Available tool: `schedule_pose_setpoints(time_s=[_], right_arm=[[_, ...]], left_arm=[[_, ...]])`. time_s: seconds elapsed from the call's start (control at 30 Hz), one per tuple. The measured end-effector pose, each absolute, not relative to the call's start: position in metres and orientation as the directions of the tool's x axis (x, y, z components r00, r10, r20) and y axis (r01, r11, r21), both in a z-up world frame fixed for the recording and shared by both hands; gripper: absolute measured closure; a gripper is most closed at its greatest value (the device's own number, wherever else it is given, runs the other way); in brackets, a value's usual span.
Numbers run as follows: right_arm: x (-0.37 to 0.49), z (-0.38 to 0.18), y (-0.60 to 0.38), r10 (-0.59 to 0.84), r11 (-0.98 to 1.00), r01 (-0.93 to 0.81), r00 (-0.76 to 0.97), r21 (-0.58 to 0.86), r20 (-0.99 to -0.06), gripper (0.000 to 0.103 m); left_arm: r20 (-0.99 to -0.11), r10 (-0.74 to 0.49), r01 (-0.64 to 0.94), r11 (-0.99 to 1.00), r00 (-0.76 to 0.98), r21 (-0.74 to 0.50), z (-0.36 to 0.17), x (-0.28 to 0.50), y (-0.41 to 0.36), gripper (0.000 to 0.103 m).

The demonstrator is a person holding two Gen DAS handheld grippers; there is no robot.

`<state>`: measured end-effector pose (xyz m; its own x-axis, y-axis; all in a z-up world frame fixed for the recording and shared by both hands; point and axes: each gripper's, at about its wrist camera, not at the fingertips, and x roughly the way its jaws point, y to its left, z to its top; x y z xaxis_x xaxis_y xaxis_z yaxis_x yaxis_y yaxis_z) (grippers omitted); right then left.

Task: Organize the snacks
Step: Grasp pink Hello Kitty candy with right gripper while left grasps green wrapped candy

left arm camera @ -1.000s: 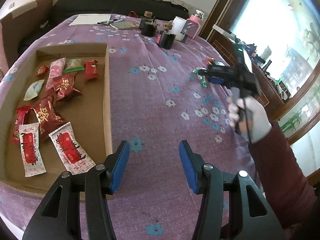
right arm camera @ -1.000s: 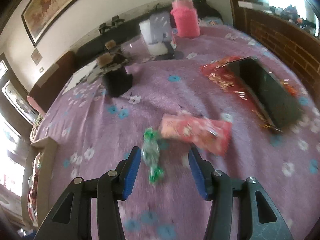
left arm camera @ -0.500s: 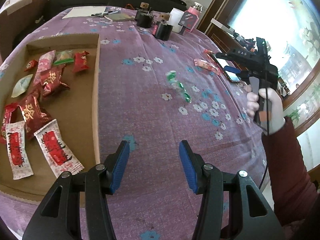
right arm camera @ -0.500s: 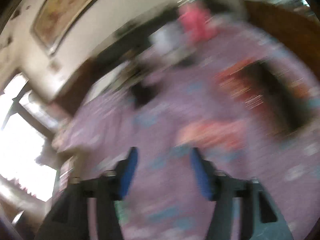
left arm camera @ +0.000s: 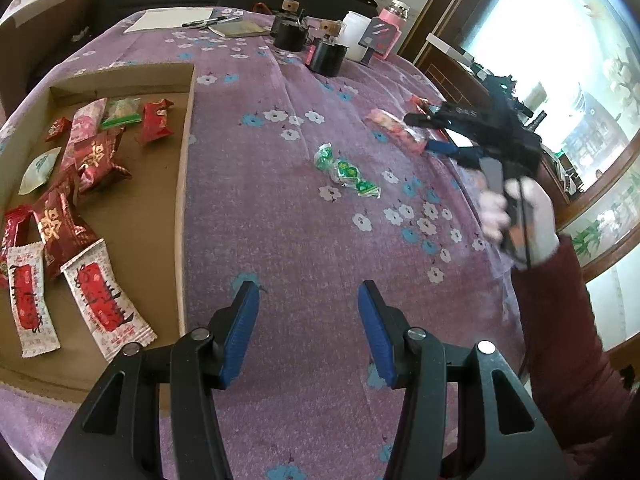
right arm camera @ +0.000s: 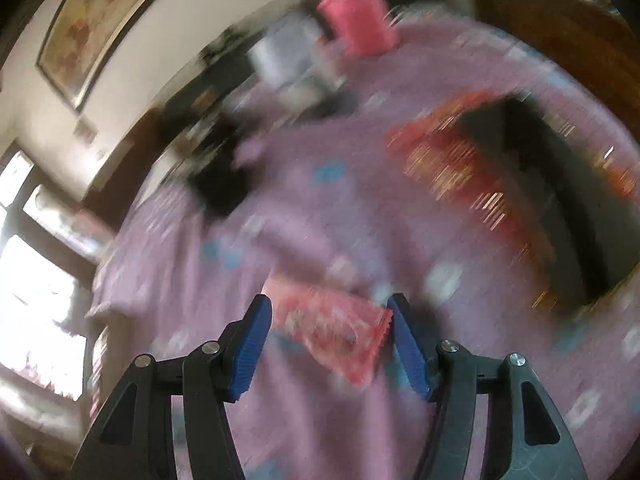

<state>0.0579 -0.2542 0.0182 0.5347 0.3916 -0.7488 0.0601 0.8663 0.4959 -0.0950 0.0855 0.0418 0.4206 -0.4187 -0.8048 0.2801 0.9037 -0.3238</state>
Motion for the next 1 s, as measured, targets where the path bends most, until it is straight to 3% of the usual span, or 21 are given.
schedule_pose_setpoints(time_s=[0.07,0.2,0.43,0.47,0.5,0.57,0.73,1.0], right_arm=[[0.047,0.022,-0.244,0.453,0.847,0.002,0.519,0.531,-0.725,0.042],[0.038,0.038,-0.229,0.259,0.929,0.043,0.636,0.368,-0.727,0.039],[0.058,0.017,-0.198,0.215,0.952,0.044,0.606,0.302,-0.766,0.041],[0.057,0.017,-0.196,0.193,0.960,0.042,0.621,0.277,-0.759,0.048],[0.055,0.014,-0.196,0.182,0.966,0.037,0.613,0.258,-0.769,0.069],[0.052,0.015,-0.197,0.192,0.964,0.030,0.607,0.264,-0.771,0.075],[0.039,0.017,-0.211,0.173,0.959,0.076,0.605,0.272,-0.778,0.075],[0.033,0.016,-0.232,0.213,0.924,0.131,0.600,0.358,-0.771,0.075]], left_arm=[[-0.801,-0.422,0.280,0.902,0.425,-0.327,0.043,-0.092,0.084,0.053],[-0.800,-0.411,0.272,0.908,0.438,-0.318,0.049,-0.087,0.081,0.053],[-0.817,-0.348,0.250,0.934,0.461,-0.257,0.057,-0.078,0.070,0.053],[-0.819,-0.340,0.256,0.936,0.462,-0.244,0.057,-0.074,0.065,0.053],[-0.821,-0.335,0.259,0.937,0.463,-0.236,0.056,-0.071,0.061,0.053],[-0.823,-0.326,0.255,0.939,0.464,-0.229,0.054,-0.059,0.051,0.053],[-0.834,-0.337,0.233,0.938,0.437,-0.257,0.043,-0.029,0.033,0.053],[-0.852,-0.246,0.260,0.956,0.462,-0.135,0.020,0.002,-0.007,0.053]])
